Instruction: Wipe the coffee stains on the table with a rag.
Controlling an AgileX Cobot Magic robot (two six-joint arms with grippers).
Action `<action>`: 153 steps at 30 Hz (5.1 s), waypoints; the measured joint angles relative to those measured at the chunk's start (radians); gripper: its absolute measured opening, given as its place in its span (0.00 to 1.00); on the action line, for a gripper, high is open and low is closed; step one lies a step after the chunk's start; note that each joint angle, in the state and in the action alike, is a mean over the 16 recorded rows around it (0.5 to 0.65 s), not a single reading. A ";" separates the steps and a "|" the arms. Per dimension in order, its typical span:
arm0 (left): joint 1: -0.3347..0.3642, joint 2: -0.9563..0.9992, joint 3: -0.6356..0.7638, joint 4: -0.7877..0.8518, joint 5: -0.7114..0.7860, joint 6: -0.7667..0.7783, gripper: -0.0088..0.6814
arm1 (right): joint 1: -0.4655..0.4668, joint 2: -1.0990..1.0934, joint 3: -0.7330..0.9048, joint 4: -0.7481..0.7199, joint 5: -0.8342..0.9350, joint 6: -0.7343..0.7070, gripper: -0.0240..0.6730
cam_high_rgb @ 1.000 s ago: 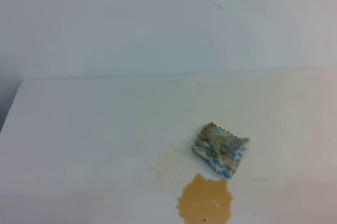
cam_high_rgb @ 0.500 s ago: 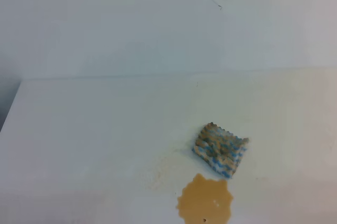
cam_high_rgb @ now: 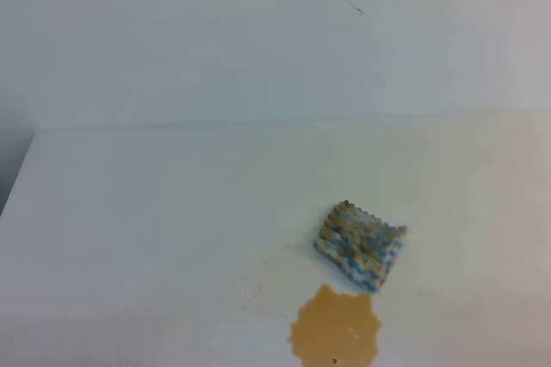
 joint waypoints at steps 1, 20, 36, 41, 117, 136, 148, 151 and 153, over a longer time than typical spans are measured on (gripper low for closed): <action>0.000 -0.002 0.003 0.000 -0.001 0.000 0.01 | 0.000 0.000 0.000 0.000 0.001 0.000 0.03; 0.000 -0.002 0.003 0.000 -0.001 0.000 0.01 | 0.000 0.000 0.000 -0.003 -0.019 0.000 0.03; 0.000 -0.002 0.003 0.000 -0.001 0.000 0.01 | 0.000 -0.003 0.000 -0.064 -0.498 0.001 0.03; 0.000 -0.002 0.003 0.000 -0.001 0.000 0.01 | 0.000 -0.001 0.000 -0.067 -0.600 0.007 0.03; 0.000 -0.002 0.003 0.000 -0.001 0.000 0.01 | 0.427 2.063 -1.272 0.817 0.103 -1.043 0.47; 0.000 -0.002 0.003 0.000 -0.001 0.000 0.01 | 0.430 1.904 -1.214 0.508 0.181 -0.711 0.05; 0.000 -0.002 0.003 0.000 -0.001 0.000 0.01 | 0.433 1.748 -0.935 0.419 0.022 -0.507 0.04; 0.000 -0.002 0.003 0.000 -0.001 0.000 0.01 | 0.442 1.767 -0.889 0.467 -0.033 -0.505 0.04; 0.000 -0.002 0.003 0.000 -0.001 0.000 0.01 | 0.454 1.789 -0.879 0.496 -0.060 -0.506 0.05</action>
